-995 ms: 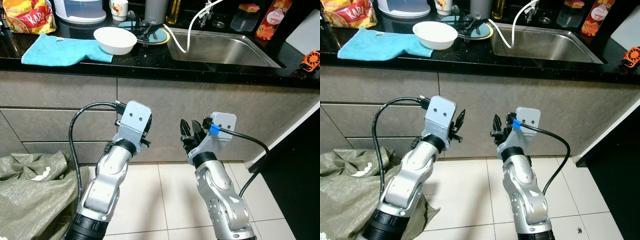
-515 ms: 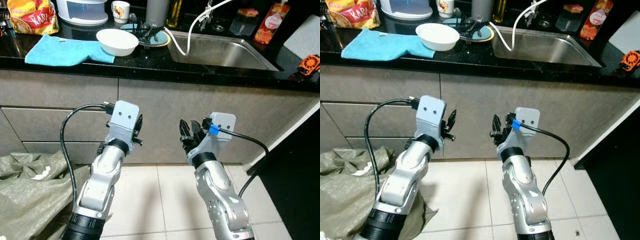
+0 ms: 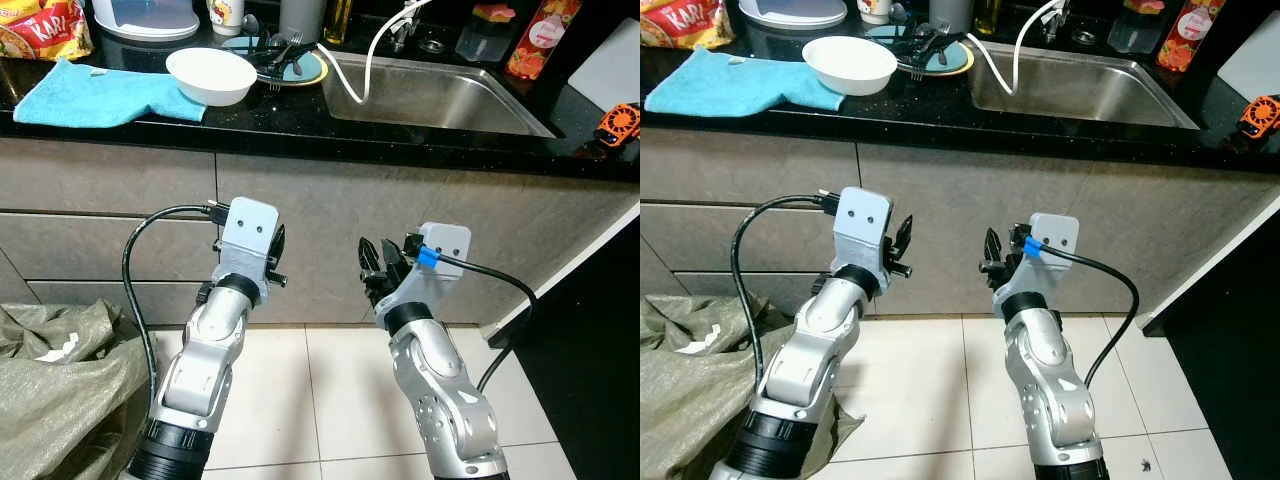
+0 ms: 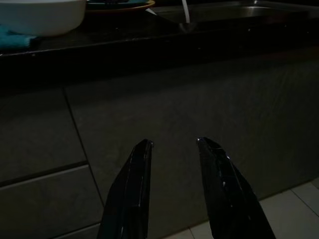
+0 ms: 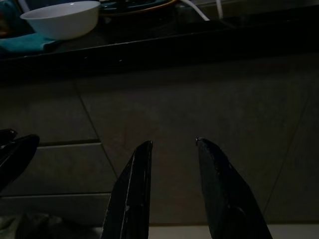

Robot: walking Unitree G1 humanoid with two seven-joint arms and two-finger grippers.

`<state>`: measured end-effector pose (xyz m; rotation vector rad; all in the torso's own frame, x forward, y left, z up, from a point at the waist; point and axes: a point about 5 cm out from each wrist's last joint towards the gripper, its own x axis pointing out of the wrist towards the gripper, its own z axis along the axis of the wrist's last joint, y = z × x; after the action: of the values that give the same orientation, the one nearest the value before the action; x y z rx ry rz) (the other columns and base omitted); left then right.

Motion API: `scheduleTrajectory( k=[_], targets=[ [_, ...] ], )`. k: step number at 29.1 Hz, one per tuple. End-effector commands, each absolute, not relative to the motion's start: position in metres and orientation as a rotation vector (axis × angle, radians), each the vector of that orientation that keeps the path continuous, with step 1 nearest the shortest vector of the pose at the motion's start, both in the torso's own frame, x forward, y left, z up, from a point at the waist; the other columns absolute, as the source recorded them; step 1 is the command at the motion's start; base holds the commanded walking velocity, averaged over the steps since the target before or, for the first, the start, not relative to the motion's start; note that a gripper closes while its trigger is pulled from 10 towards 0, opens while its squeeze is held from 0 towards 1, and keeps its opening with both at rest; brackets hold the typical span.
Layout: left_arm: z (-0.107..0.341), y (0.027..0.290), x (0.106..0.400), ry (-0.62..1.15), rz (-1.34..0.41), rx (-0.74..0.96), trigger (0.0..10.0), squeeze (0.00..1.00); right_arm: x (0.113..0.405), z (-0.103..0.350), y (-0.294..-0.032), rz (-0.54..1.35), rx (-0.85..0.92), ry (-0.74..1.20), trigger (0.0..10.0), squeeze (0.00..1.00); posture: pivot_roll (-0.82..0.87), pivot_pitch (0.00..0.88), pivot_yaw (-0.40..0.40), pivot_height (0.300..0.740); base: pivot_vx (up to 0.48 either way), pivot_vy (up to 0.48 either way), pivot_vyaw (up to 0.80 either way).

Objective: Kitchen organization

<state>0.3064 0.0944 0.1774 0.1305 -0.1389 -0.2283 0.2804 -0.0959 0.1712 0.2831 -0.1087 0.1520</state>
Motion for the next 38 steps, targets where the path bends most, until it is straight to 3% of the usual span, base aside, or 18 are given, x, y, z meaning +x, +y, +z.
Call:
scheduleTrajectory(
  k=[1,30,38],
  targets=[
    [0.174,0.088,0.305,-0.13,-0.245,0.115,10.0,0.0,0.279,0.171,-0.092,0.154,0.315,-0.095,10.0,0.0,0.18,0.087,-0.154,0.74,0.0,0.0,0.0],
    [0.175,0.093,0.303,-0.142,-0.223,0.16,10.0,0.0,0.288,0.172,-0.082,0.155,0.342,-0.098,10.0,0.0,0.21,0.097,-0.156,0.74,0.0,0.0,0.0],
    [0.173,0.087,0.3,-0.124,-0.233,0.084,10.0,0.0,0.294,0.17,-0.075,0.175,0.384,-0.086,10.0,0.0,0.21,0.098,-0.161,0.74,0.0,0.0,0.0]
  ],
)
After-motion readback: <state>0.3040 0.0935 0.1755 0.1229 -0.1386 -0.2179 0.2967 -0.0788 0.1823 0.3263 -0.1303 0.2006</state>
